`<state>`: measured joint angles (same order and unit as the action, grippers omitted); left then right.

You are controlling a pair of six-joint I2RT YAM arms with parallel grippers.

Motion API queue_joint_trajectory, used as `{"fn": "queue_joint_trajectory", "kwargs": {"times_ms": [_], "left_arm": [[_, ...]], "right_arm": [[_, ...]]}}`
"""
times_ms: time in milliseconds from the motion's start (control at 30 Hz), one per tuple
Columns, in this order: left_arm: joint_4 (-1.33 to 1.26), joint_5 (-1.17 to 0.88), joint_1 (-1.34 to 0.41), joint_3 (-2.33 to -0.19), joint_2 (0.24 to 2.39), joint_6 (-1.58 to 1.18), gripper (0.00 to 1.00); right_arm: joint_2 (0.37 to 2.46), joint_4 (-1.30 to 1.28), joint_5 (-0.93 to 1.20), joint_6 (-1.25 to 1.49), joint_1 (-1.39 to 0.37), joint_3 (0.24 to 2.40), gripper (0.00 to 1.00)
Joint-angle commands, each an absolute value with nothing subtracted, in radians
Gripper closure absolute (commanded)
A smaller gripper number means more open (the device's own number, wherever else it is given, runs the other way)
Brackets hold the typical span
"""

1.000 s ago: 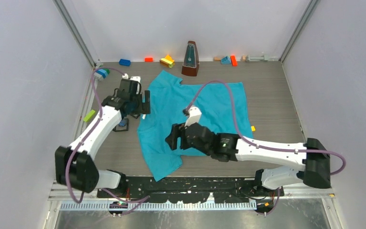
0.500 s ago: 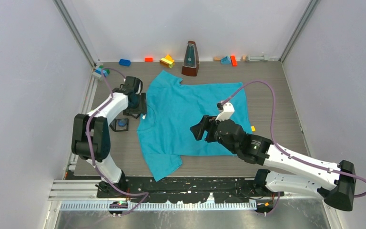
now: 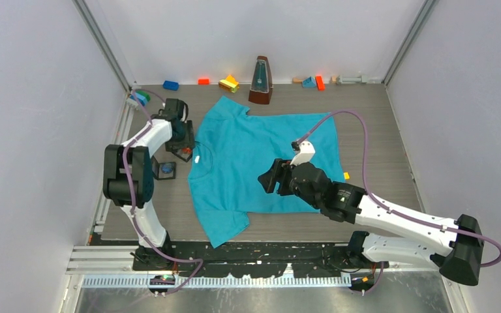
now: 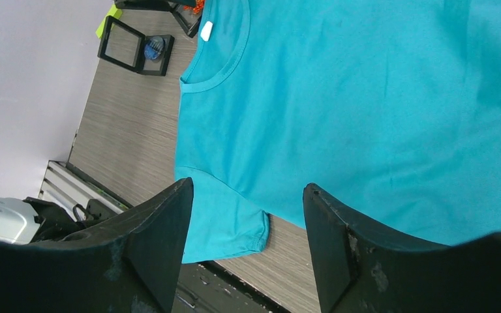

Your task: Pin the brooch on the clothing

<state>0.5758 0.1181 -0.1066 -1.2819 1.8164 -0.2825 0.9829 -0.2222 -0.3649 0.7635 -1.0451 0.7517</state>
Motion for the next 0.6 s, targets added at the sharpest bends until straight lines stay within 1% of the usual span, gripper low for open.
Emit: {"fn": "queue_joint_trajectory", "kwargs": {"times_ms": [0, 200, 567], "left_arm": [[0.545, 0.112, -0.101, -1.336, 1.844, -0.267, 0.41], [0.549, 0.092, -0.101, -1.365, 1.889, -0.259, 0.41], [0.562, 0.126, -0.101, -1.383, 1.930, -0.243, 0.42]], "right_arm": [[1.000, -0.147, -0.354, 0.782, -1.043, 0.760, 0.32], [1.020, -0.143, -0.345, 0.790, -1.041, 0.761, 0.33], [1.029, -0.143, -0.339, 0.804, -1.037, 0.754, 0.33]]}}
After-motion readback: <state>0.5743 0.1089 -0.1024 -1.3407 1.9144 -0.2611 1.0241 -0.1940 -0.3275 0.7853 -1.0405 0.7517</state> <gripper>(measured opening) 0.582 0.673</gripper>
